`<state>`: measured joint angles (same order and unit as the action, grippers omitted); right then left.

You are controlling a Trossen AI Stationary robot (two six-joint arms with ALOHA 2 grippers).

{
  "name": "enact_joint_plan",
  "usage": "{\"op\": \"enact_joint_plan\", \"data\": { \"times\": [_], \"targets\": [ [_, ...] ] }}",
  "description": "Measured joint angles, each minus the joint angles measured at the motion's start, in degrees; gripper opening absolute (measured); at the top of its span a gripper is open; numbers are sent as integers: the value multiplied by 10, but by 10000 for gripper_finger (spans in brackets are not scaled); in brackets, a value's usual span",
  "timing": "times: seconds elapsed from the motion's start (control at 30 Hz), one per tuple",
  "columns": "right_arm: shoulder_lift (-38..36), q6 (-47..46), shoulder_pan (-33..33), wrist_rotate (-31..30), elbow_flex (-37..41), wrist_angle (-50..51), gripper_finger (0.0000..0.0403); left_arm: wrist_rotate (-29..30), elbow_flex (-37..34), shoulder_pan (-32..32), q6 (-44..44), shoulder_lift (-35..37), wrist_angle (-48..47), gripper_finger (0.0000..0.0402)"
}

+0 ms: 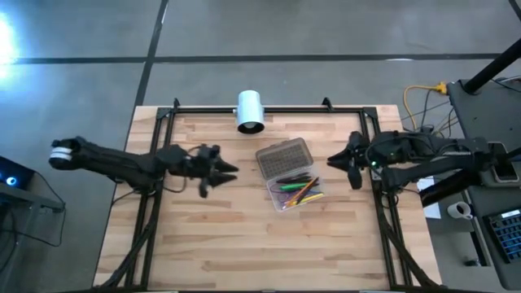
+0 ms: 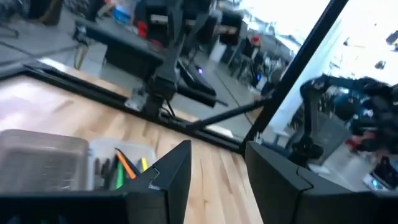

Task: Pick & place school supplies into a supply box
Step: Return to Home Position

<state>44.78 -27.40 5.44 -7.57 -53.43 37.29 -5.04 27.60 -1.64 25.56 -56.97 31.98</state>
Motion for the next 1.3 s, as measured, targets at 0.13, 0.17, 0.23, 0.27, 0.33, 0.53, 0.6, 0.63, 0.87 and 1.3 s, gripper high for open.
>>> {"op": "enact_joint_plan", "data": {
  "times": [0.13,0.17,0.23,0.27,0.33,0.53,0.6,0.63,0.87,1.3],
  "targets": [
    [-58,-5,-40,1,34,26,71,0,-74,14,4,112,0,136],
    [-73,2,-44,6,46,13,73,0,-93,14,10,139,0,136],
    [-101,15,-49,16,71,-11,76,-1,-128,14,21,185,-3,136],
    [-117,18,-52,17,84,-19,77,-1,-144,14,25,206,-3,136],
    [-153,18,-56,18,109,-30,79,0,-174,13,26,252,-5,136],
    [-261,11,-56,25,193,-101,75,2,-246,13,25,380,-3,136],
    [-293,19,-56,28,225,-146,72,2,-266,13,23,413,-3,136],
    [-306,22,-56,29,239,-169,70,3,-270,13,18,427,-8,136],
    [-367,45,-56,34,328,-260,63,9,-253,13,-13,468,-108,136],
    [-440,48,-56,35,408,-294,63,7,-262,13,-15,473,-106,136]
  ]
}}
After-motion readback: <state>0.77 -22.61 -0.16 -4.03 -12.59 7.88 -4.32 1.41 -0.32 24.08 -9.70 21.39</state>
